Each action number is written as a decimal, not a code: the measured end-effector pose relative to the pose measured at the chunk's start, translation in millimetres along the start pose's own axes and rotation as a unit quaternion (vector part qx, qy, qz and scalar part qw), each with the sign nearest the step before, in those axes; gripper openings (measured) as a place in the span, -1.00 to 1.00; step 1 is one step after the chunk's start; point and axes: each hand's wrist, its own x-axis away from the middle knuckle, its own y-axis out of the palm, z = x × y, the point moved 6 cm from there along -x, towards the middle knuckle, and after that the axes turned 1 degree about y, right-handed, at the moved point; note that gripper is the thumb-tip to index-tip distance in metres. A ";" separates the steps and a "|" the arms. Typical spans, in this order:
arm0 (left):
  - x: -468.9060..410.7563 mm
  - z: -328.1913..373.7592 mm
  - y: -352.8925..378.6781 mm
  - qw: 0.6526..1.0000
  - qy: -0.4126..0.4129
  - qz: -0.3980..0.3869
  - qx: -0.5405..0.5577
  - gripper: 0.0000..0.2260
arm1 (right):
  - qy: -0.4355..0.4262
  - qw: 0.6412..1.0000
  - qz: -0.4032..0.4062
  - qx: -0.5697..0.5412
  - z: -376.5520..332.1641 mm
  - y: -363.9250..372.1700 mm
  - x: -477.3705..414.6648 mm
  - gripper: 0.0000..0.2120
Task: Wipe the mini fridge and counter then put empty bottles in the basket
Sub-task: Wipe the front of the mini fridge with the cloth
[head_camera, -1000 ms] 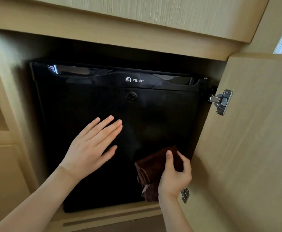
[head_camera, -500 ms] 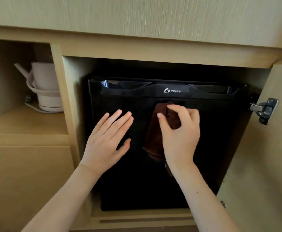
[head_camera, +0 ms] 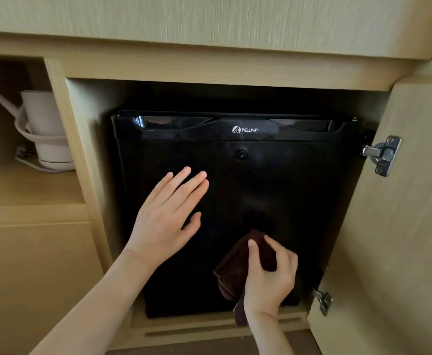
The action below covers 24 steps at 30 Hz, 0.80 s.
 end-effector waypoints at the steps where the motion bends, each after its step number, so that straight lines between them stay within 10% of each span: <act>1: -2.4 5.6 3.3 1.000 0.008 -0.004 0.001 -0.50 | -0.036 0.999 0.011 -0.016 -16.6 -2.2 -10.3 -0.73; 9: -21.7 32.5 25.4 1.000 0.021 0.007 0.003 -0.49 | -0.126 0.990 0.046 -0.049 -101.2 4.5 -105.7 -0.76; 24: -17.4 30.6 38.1 0.998 0.038 0.032 -0.028 -0.51 | 0.163 0.979 0.117 -0.028 62.8 -48.2 -37.9 -0.81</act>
